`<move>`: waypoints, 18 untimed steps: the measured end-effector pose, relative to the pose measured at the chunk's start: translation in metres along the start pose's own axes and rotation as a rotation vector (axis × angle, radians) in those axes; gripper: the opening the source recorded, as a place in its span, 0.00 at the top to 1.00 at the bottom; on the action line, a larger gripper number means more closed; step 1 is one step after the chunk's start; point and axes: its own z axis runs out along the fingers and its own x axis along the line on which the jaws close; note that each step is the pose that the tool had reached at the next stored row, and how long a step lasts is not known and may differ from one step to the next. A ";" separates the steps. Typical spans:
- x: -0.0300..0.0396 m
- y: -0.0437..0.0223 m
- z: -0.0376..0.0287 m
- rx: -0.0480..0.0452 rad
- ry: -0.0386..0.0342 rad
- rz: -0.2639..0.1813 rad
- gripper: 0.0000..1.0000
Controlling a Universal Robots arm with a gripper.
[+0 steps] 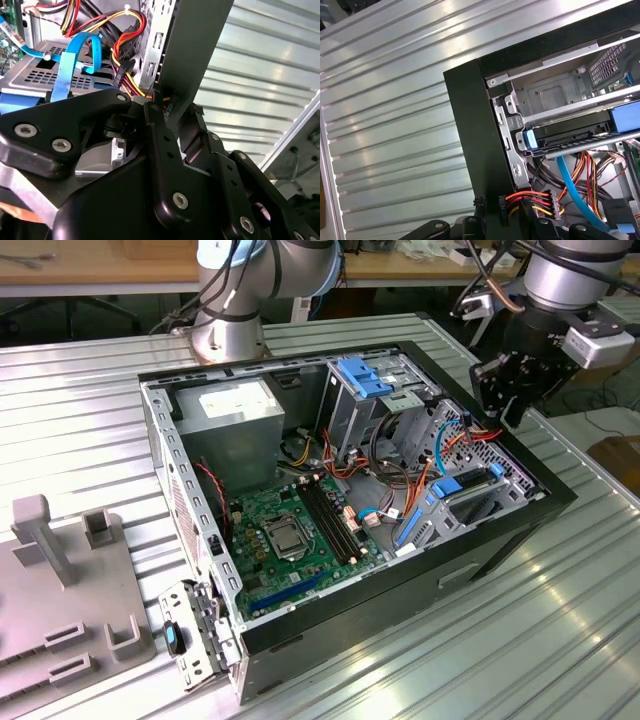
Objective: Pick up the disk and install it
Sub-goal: 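Insert the first disk wire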
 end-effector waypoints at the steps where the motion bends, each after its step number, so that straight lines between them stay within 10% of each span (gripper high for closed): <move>1: 0.0000 0.0000 0.0000 0.0020 0.0003 -0.010 0.61; 8: 0.0017 0.0009 -0.0070 0.0068 -0.0036 -0.017 0.61; 11: 0.0021 0.0030 -0.0069 0.0568 -0.0149 -0.017 0.61; 18: 0.0033 0.0086 -0.0064 0.0757 -0.0146 -0.105 0.61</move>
